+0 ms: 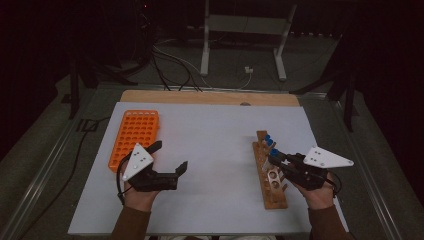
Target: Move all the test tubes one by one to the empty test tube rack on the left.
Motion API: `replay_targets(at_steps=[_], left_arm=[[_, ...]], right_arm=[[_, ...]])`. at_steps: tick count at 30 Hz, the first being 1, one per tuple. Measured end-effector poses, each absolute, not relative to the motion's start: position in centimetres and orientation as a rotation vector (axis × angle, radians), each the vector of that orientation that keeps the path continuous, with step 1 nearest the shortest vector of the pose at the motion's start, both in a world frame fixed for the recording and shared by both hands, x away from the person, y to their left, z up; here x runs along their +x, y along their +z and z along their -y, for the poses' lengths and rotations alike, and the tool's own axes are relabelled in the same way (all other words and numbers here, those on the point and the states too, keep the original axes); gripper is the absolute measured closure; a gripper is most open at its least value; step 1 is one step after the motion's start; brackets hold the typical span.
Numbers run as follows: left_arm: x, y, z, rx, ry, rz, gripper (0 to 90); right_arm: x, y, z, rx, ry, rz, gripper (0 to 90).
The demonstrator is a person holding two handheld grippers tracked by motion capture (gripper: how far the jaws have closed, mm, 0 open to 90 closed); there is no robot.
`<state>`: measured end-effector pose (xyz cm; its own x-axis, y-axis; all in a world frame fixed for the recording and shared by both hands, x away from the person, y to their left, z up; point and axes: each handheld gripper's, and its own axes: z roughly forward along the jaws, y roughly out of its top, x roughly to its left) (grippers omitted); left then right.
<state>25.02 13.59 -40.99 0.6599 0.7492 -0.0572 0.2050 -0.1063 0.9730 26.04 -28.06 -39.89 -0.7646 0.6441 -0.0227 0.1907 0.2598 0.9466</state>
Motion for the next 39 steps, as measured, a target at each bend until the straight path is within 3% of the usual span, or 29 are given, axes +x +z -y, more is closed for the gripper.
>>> replay_targets(at_steps=[13, 15, 21, 23, 28, 39], left_arm=[[27.0, -41.4, -7.1, 1.742, 0.401, -0.666, 9.5], [27.2, -41.6, -6.4, 1.747, 0.381, -0.643, 16.5], [27.4, -41.9, -4.6, 1.794, 0.374, -0.608, 25.8], [27.5, -42.0, -4.3, 1.798, 0.354, -0.586, 38.5], [27.8, -42.2, -3.8, 1.81, 0.33, -0.571, 51.9], [28.0, -42.4, -3.5, 1.832, 0.312, -0.534, 70.8]], right_arm=[[27.6, -39.6, 23.4, 0.701, 1.62, -2.184, 76.9], [27.9, -39.7, 22.6, 0.7, 1.627, -2.196, 76.9], [28.3, -39.6, 20.8, 0.691, 1.652, -2.217, 76.9], [28.3, -39.5, 20.3, 0.679, 1.665, -2.219, 76.9], [28.2, -39.6, 19.6, 0.667, 1.672, -2.237, 76.9], [28.3, -39.9, 19.1, 0.665, 1.69, -2.259, 76.9]])
